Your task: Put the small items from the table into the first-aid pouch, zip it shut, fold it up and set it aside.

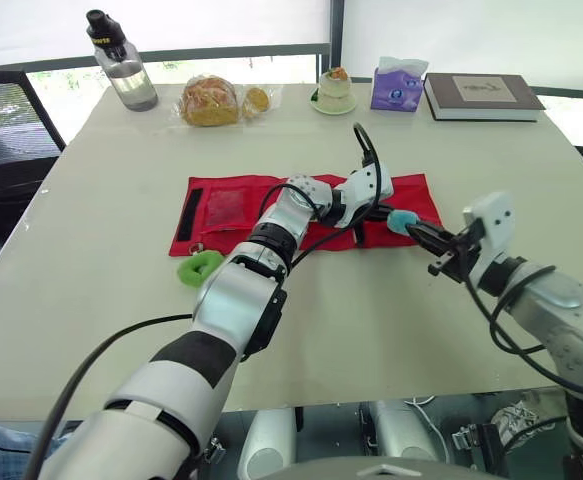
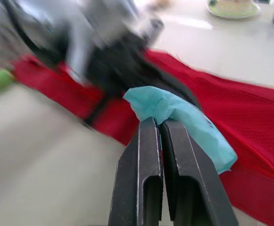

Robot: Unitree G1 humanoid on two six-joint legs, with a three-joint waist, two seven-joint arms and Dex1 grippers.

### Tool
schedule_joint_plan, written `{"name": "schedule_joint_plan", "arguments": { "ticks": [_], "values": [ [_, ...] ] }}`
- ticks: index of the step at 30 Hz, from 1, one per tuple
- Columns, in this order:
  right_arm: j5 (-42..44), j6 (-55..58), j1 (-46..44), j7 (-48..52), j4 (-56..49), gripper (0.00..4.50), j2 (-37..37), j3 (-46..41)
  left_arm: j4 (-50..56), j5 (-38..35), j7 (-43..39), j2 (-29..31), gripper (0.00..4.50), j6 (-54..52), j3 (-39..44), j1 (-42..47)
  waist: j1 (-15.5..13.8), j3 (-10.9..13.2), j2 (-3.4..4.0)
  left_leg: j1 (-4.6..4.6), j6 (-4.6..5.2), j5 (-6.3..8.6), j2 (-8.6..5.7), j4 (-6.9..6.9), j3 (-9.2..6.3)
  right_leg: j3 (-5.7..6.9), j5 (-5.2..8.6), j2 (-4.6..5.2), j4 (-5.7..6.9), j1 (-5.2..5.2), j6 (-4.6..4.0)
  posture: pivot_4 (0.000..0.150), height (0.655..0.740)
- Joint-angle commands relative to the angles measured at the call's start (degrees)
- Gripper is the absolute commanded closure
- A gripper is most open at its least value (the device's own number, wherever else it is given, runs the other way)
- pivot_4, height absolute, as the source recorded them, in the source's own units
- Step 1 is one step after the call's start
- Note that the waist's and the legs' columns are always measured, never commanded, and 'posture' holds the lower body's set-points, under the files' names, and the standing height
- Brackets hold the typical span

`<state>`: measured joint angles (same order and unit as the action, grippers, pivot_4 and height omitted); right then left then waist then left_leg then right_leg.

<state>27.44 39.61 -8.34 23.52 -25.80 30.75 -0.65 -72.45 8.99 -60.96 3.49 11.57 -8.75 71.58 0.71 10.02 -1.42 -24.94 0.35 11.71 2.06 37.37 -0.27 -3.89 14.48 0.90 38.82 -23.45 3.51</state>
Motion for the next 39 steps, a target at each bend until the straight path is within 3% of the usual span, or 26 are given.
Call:
{"name": "schedule_joint_plan", "arguments": {
  "ticks": [1, 9, 21, 25, 33, 38, 39],
  "values": [
    [-5.7, -7.3, 1.6, 2.5, 3.7, 4.36, 1.1, 2.1, 2.6, -1.6, -1.7, -0.1, 4.50, 0.0, 1.0, 1.4, 0.1, 0.0, 0.01, 0.00, 0.00, 0.00, 0.00, 0.00, 0.01, -0.01, 0.00, 0.00, 0.00, -0.01, 0.00, 0.150, 0.7400],
    [-11.3, -10.5, 2.2, 3.9, 7.5, 4.36, 0.9, 3.4, 3.5, -2.3, -4.2, -0.8, 4.50, 0.1, 0.7, 0.7, 0.2, 0.0, 0.01, 0.01, 0.00, 0.00, 0.01, -0.01, -0.01, -0.02, 0.00, -0.02, 0.00, -0.01, 0.00, 0.150, 0.7400],
    [-12.3, -7.1, -10.4, -6.7, 15.4, 4.36, -11.4, -0.1, 4.8, -1.9, -5.3, -1.5, 4.50, 0.6, -0.7, -0.7, 0.2, 0.0, 0.03, 0.02, 0.00, 0.00, 0.01, -0.01, -0.02, -0.02, 0.00, -0.02, 0.02, -0.01, 0.00, 0.150, 0.7400],
    [-13.4, -5.8, -12.0, -8.5, 17.3, 4.36, -12.4, -0.2, 4.4, -1.9, -3.7, -2.1, 4.50, 0.2, -0.5, -0.8, 0.1, 0.0, 0.03, 0.01, 0.00, 0.00, 0.01, -0.01, -0.01, -0.02, 0.00, -0.01, 0.02, -0.01, 0.00, 0.150, 0.7400],
    [-8.3, 1.7, -5.4, -3.6, 4.8, 1.50, -8.8, -0.9, 3.2, -2.3, 3.3, -3.9, 4.50, -2.1, 0.6, 0.0, 0.1, 0.0, 0.04, -0.01, 0.00, 0.00, 0.00, 0.00, -0.03, -0.01, 0.00, -0.01, 0.02, -0.01, 0.00, 0.150, 0.7400],
    [-4.5, 6.2, 1.9, -3.8, -6.4, 1.50, -7.0, -5.5, 3.1, -3.8, 6.4, -5.5, 4.50, -3.3, 2.3, 0.8, 0.0, 0.0, 0.04, -0.01, 0.00, 0.00, 0.01, -0.01, -0.07, 0.01, 0.00, -0.02, 0.03, -0.01, 0.00, 0.150, 0.7400],
    [-4.3, 6.3, 3.2, -4.3, -7.5, 1.44, -6.8, -6.9, 3.3, -4.2, 6.6, -5.5, 4.20, -3.2, 2.7, 0.8, 0.1, 0.0, 0.04, -0.01, 0.00, 0.00, 0.00, -0.01, -0.07, 0.01, 0.00, -0.01, 0.03, -0.01, 0.00, 0.150, 0.7400]
  ]
}}
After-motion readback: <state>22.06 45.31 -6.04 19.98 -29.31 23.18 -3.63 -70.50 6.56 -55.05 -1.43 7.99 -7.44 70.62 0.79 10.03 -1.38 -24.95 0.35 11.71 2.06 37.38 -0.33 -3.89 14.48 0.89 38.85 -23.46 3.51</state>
